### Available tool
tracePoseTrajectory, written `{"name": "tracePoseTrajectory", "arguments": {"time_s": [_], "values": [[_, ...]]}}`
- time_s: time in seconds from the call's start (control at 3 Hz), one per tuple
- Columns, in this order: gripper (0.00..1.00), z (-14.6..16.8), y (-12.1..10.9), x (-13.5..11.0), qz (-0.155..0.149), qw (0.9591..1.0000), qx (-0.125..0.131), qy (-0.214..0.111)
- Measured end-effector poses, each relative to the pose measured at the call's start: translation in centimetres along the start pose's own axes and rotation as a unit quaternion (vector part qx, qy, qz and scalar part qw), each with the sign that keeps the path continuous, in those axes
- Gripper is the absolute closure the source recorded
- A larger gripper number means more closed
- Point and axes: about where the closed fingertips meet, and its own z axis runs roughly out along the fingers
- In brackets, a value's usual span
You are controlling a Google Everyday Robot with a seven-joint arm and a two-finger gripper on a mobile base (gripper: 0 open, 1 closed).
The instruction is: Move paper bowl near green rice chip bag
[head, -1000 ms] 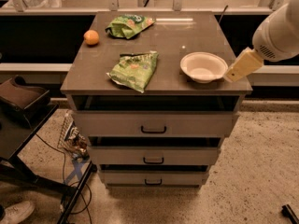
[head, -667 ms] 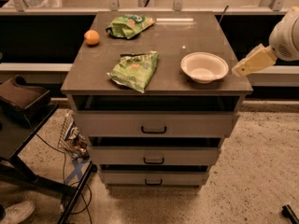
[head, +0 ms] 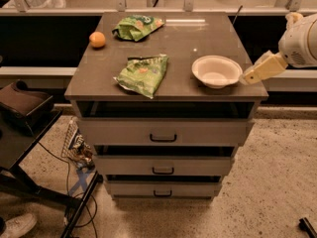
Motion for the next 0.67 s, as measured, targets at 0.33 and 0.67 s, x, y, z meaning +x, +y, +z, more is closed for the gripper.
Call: {"name": "tracePoseTrajectory", "arguments": {"time_s": [0.33,0.67], "values": [[0.0,0.0,0.0,0.1,-0.002,1.0,0.002,0.002],[0.0,1.0,0.1,0.1,-0.035,0.9992,0.021,0.006]]}}
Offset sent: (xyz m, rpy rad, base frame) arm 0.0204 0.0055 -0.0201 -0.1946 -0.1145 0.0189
